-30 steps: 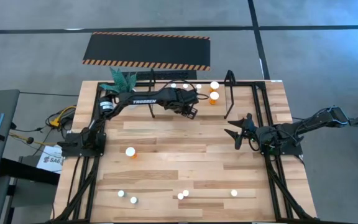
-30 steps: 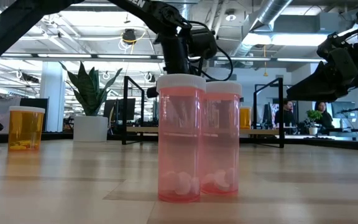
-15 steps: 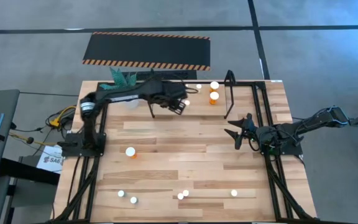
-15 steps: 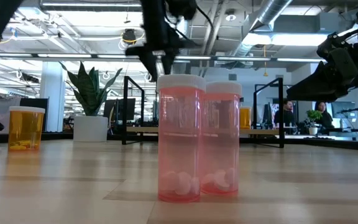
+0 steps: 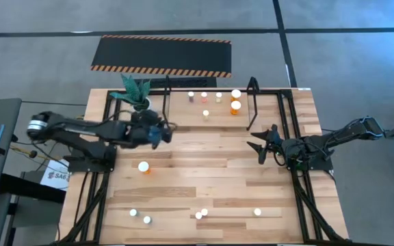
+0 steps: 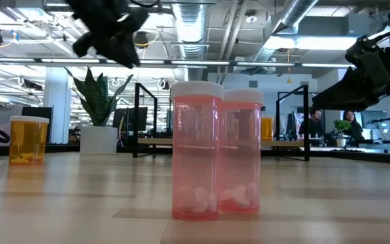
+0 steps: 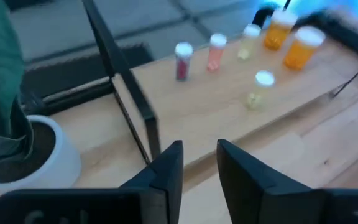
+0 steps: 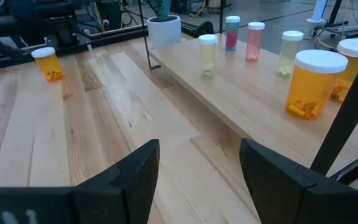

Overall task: Pick and place medicine bottles onto shelf by color
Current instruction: Put the yellow pill bottle on the shelf

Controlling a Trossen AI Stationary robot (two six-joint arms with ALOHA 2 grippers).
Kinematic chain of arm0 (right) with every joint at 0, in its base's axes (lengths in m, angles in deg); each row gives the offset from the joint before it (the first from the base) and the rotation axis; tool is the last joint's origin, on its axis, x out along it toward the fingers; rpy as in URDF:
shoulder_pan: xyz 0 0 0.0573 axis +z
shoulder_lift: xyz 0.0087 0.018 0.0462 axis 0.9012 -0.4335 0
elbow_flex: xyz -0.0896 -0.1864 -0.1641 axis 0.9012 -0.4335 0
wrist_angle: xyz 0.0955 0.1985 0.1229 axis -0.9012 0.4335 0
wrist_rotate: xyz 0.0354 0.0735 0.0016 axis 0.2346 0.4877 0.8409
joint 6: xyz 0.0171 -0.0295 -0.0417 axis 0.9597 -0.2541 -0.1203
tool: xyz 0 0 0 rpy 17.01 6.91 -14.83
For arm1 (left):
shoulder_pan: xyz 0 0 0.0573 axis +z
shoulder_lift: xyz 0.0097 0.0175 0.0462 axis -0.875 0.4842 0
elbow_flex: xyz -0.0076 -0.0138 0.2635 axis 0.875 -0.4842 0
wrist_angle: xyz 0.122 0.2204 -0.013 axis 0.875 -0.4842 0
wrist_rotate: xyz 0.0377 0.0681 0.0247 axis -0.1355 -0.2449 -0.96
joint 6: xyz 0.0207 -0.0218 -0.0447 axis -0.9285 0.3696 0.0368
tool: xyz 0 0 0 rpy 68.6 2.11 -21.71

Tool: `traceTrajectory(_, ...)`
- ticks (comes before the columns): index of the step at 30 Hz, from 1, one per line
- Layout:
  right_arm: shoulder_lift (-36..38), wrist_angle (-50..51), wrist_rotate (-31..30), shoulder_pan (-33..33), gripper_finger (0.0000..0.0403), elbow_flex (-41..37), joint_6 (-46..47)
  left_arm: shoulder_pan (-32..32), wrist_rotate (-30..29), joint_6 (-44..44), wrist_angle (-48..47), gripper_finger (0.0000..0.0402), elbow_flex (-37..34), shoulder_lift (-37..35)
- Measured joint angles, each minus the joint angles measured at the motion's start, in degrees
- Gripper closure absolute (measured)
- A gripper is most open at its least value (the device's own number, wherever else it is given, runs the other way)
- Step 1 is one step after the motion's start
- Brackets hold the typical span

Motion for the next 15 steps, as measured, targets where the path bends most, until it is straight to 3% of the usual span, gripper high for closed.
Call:
traceTrajectory(7, 0.01, 0.02, -0.01, 0.0, 0.0159, 0.0, -0.01, -1.79, -0.75, -2.31, 9.87, 0.0319, -14.4, -10.52)
traceTrajectory(15, -0.01, 0.0, -0.01, 0.0, 0.0159, 0.02, 0.0, -1.68, 2.67, 3.12, 10.58, 0.0319, -19.46, -11.79)
